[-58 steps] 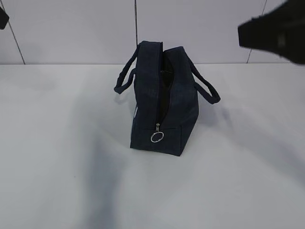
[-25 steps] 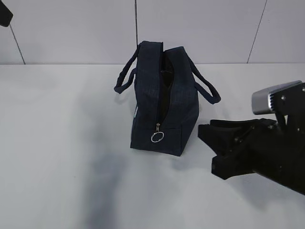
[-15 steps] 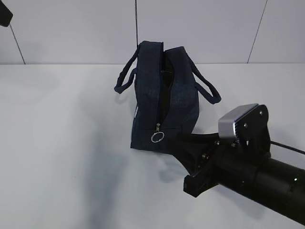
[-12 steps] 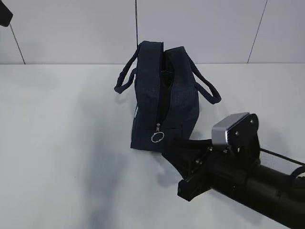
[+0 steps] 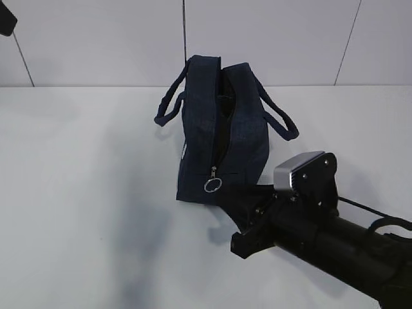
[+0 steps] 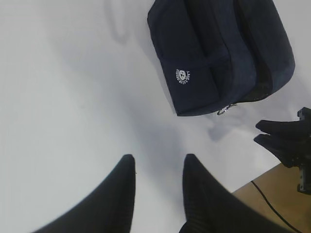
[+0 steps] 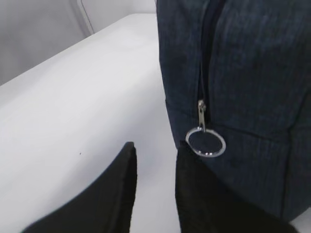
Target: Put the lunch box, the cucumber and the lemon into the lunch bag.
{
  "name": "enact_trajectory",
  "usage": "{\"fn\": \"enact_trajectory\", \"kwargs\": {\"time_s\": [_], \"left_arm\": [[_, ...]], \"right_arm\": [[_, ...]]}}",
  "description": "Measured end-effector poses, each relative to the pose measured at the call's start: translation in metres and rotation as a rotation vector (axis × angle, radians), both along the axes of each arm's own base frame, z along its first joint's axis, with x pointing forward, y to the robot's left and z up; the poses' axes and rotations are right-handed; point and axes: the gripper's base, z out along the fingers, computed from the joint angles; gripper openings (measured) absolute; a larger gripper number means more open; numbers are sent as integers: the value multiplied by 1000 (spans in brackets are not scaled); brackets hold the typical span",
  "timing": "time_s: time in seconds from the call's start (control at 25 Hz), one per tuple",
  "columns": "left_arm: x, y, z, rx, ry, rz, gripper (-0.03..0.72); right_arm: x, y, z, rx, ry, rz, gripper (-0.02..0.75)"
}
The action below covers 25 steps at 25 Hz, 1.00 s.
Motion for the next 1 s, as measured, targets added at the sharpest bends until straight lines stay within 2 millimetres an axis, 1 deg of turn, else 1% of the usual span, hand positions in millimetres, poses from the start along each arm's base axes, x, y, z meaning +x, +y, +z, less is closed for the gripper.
{"fn": "enact_trajectory", "kwargs": {"time_s": [0.12,0.28,0.4,0.52,0.68,0.84,0.92,1.0], "left_arm": [[0,0,0,0,0,0,239],[0,0,0,0,0,0,239],[0,0,0,0,0,0,239],[0,0,0,0,0,0,239],[0,0,0,0,0,0,239],[0,0,0,0,0,0,239],[0,0,0,0,0,0,239],[0,0,0,0,0,0,239]], "right_arm": [[8,4,-1,-8,-24,-6,228],[15,7,-9,-20,-16,-9,229],[22,10,-9,-11,-26,-22,230],[28,9,-8,2,-29,-75,233],[31,6,-12,4,-13,-125,237],[29,8,-12,1,-15,-92,246],[28,9,-13,-8,-6,-78,282],[28,8,-16,-27,19,-81,347]]}}
